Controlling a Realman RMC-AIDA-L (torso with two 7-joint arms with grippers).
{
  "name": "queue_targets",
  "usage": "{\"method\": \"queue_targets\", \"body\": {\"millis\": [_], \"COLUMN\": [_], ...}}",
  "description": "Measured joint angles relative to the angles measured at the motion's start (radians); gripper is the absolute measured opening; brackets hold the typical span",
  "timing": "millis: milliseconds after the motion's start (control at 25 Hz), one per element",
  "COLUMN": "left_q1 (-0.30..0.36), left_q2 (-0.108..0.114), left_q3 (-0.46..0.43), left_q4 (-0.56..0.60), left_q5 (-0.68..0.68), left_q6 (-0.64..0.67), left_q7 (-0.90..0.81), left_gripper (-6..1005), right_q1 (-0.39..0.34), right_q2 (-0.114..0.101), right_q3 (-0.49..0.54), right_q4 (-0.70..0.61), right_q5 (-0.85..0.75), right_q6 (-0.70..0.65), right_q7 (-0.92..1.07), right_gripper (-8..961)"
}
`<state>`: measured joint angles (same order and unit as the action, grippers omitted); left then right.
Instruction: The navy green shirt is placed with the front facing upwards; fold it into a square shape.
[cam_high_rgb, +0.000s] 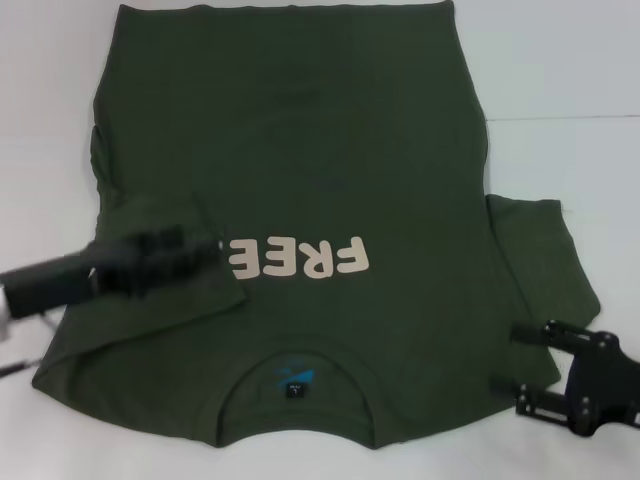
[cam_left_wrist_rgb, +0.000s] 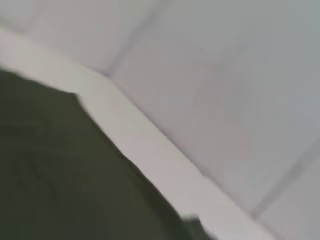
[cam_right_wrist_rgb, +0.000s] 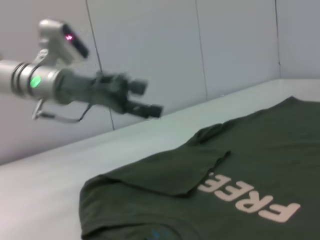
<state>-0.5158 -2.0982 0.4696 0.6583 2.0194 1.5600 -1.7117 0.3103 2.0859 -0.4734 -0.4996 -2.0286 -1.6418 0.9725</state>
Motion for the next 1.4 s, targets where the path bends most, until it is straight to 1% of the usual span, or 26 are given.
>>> {"method": "queue_targets", "body": {"millis": [120, 240, 360, 440, 480, 560, 600, 760, 960, 1080, 1200, 1280, 1400], "left_q1": [0.075, 0.130, 0.170, 0.176, 0.183, 0.184, 0.184, 0.185, 0.183, 0.183, 0.185, 0.185, 0.186], "left_q2": [-0.025, -0.050, -0.064, -0.065, -0.066, -0.066, -0.066, -0.066, -0.066, -0.066, -0.066, -0.066, -0.065], "left_q3": [0.003, 0.006, 0.018, 0.020, 0.019, 0.017, 0.017, 0.017, 0.017, 0.017, 0.015, 0.011, 0.006], "left_q4": [0.103, 0.170, 0.198, 0.200, 0.206, 0.212, 0.214, 0.225, 0.228, 0.232, 0.254, 0.265, 0.285], "left_q5": [0.041, 0.075, 0.122, 0.134, 0.177, 0.200, 0.207, 0.228, 0.225, 0.224, 0.221, 0.219, 0.216], "left_q6": [0.120, 0.193, 0.199, 0.196, 0.187, 0.181, 0.179, 0.163, 0.173, 0.175, 0.191, 0.205, 0.227], "left_q7": [0.219, 0.377, 0.477, 0.490, 0.500, 0.499, 0.499, 0.503, 0.504, 0.504, 0.504, 0.504, 0.503], "left_gripper": [962, 962, 962, 962, 961, 961, 961, 955, 945, 945, 945, 945, 945], "right_q1": [0.014, 0.020, 0.022, 0.028, 0.032, 0.048, 0.058, 0.101, 0.170, 0.208, 0.248, 0.256, 0.278], "right_q2": [-0.003, -0.004, -0.003, -0.010, -0.019, -0.050, -0.068, -0.127, -0.172, -0.184, -0.185, -0.186, -0.203], "right_q3": [0.023, 0.031, 0.023, 0.018, 0.016, 0.013, 0.012, 0.012, 0.023, 0.024, 0.023, 0.022, 0.016], "right_q4": [-0.029, -0.101, -0.214, -0.291, -0.322, -0.375, -0.386, -0.397, -0.400, -0.397, -0.383, -0.370, -0.310], "right_q5": [0.001, 0.001, -0.010, -0.024, -0.033, -0.056, -0.075, -0.166, -0.319, -0.397, -0.474, -0.487, -0.519], "right_q6": [-0.015, -0.040, -0.067, -0.084, -0.092, -0.108, -0.115, -0.122, -0.114, -0.110, -0.075, -0.058, -0.012], "right_q7": [0.079, 0.193, 0.368, 0.516, 0.597, 0.756, 0.828, 1.075, 1.420, 1.591, 1.725, 1.749, 1.804], "right_gripper": [765, 765, 765, 765, 765, 765, 765, 765, 765, 765, 764, 764, 764]}}
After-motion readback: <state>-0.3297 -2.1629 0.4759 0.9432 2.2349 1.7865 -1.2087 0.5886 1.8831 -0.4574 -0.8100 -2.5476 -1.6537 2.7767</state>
